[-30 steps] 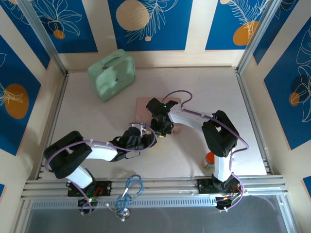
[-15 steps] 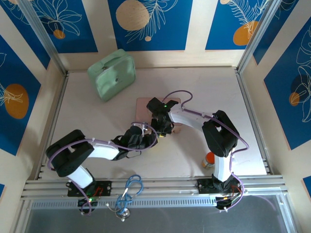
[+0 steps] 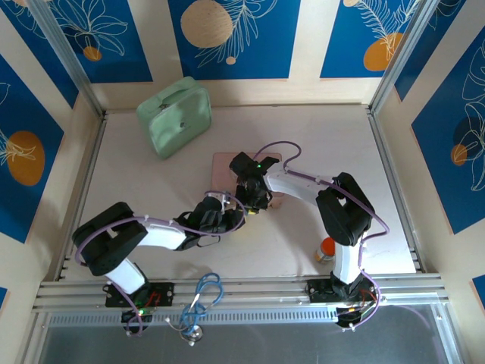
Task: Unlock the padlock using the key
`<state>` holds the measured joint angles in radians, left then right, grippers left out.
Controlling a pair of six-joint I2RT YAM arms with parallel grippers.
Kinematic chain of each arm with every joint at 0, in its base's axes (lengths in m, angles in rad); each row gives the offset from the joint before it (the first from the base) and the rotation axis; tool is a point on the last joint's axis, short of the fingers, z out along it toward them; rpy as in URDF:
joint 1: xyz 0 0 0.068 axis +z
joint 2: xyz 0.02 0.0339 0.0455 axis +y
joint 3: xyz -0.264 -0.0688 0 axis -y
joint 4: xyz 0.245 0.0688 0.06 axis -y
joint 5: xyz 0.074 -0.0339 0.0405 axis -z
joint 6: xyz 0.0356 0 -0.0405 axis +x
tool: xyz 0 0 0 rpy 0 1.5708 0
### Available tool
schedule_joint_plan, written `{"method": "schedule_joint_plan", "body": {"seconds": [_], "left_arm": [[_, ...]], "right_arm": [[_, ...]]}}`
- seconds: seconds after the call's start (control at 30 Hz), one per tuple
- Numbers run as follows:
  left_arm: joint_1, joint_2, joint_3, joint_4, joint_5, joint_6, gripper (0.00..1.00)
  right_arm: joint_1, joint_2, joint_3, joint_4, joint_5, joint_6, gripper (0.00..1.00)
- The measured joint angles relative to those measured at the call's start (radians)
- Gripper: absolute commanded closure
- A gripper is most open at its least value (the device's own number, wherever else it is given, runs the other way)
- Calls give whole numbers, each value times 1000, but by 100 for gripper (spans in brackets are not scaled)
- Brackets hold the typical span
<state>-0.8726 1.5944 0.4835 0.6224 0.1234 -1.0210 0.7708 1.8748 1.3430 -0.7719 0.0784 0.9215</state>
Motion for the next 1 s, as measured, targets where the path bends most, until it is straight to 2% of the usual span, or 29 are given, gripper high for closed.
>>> {"method": "schedule_joint_plan", "body": {"seconds": [0.13, 0.47, 0.6, 0.8, 1.0], "left_arm": [[0, 9, 0, 8, 0, -3, 84], [0, 14, 0, 22, 16, -16, 99], [0, 14, 0, 37, 34, -32, 100], [0, 10, 0, 51, 45, -48, 100], [-1, 3, -3, 71, 53, -55, 100]], "right_arm": [[0, -3, -5, 5, 0, 0, 75], [0, -15, -26, 25, 1, -5, 68], [-1, -32, -50, 58, -1, -2, 60], [0, -83, -130, 160, -8, 20, 39], [2, -229, -321, 358, 29, 56, 31]]}}
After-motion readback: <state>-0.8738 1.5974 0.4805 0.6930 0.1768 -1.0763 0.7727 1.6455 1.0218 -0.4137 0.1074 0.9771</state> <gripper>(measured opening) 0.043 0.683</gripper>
